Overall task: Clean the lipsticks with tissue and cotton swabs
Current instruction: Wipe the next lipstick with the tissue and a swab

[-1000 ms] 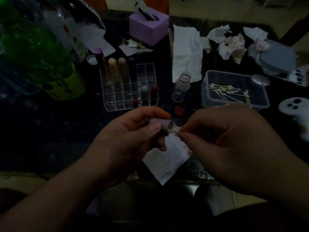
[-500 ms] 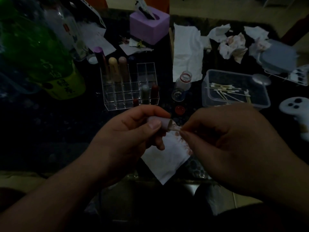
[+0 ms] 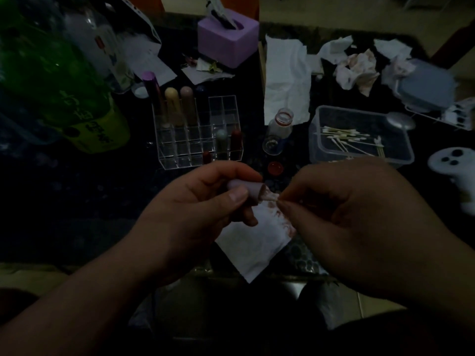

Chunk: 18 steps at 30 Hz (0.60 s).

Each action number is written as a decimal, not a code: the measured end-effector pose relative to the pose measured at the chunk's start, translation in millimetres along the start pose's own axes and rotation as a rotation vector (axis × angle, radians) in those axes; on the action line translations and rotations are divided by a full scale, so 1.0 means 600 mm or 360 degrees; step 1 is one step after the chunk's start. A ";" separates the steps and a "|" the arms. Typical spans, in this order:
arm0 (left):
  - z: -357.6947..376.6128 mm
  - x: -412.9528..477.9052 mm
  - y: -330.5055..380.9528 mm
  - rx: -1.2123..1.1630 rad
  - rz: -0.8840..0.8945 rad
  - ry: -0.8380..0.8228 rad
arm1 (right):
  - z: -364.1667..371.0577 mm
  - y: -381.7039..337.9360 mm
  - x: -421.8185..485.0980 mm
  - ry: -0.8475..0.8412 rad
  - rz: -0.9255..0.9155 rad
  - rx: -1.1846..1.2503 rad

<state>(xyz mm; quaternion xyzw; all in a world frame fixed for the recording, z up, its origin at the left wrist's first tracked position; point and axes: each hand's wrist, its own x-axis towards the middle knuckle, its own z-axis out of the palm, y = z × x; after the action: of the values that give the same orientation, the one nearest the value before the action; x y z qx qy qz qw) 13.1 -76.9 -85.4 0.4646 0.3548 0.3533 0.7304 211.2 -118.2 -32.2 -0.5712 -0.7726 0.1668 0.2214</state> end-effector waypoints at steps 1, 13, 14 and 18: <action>0.000 -0.001 -0.001 0.0015 0.0001 0.0000 | 0.000 0.000 -0.001 -0.0020 0.0009 0.0033; -0.002 -0.002 0.008 0.0059 0.0038 -0.0012 | 0.004 0.005 0.001 0.0059 0.0034 0.0041; -0.001 -0.003 0.007 0.0032 0.0039 -0.0018 | 0.004 0.006 0.000 0.0035 0.0047 0.0084; -0.002 -0.005 0.005 -0.0058 0.0022 -0.0011 | 0.000 0.012 0.002 -0.0045 0.0180 0.0315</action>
<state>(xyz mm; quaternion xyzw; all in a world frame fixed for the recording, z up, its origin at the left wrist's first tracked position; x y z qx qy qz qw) 9.9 -78.1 -82.2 0.4549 0.3425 0.3632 0.7375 216.7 -115.0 -35.9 -0.5868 -0.7218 0.2626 0.2561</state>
